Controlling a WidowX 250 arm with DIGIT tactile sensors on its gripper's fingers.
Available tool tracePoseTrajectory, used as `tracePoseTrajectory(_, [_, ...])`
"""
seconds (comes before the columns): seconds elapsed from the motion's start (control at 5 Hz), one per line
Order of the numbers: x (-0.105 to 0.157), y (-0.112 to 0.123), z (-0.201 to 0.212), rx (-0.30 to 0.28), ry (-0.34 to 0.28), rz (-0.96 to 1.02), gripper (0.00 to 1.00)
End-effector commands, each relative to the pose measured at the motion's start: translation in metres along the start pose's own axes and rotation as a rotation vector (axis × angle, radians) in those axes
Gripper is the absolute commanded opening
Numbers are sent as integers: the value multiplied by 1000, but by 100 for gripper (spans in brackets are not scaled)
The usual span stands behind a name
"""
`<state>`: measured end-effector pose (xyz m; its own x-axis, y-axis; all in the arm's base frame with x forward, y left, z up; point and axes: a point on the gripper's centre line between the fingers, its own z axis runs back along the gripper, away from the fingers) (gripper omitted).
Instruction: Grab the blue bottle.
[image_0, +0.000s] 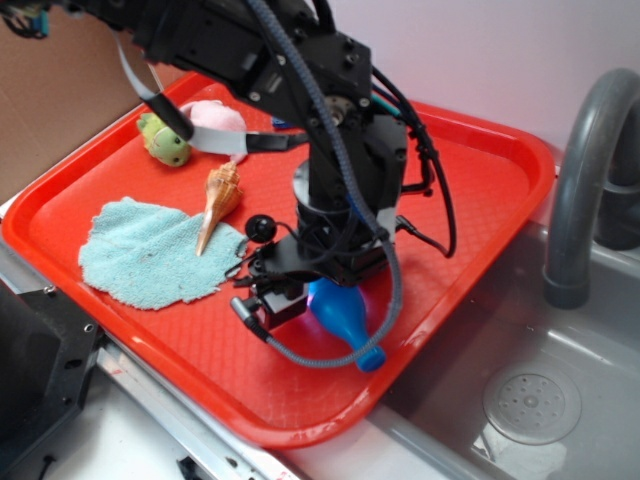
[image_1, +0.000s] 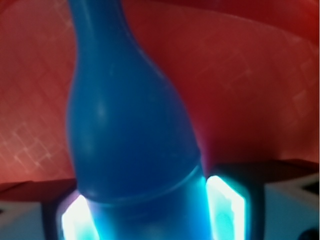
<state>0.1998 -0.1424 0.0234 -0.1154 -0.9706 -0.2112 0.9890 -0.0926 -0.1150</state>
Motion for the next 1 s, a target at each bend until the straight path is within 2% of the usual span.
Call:
tracePoseTrajectory(0.0, [-79, -2, 93, -104, -234, 483, 0])
tracePoseTrajectory(0.2, [-112, -23, 135, -162, -258, 727, 0])
tracePoseTrajectory(0.4, [-142, -59, 168, -133, -253, 987, 0])
tracePoseTrajectory(0.6, [-149, -82, 185, -50, -279, 1250, 0])
tracePoseTrajectory(0.8, [-133, -77, 187, -88, -257, 1483, 0])
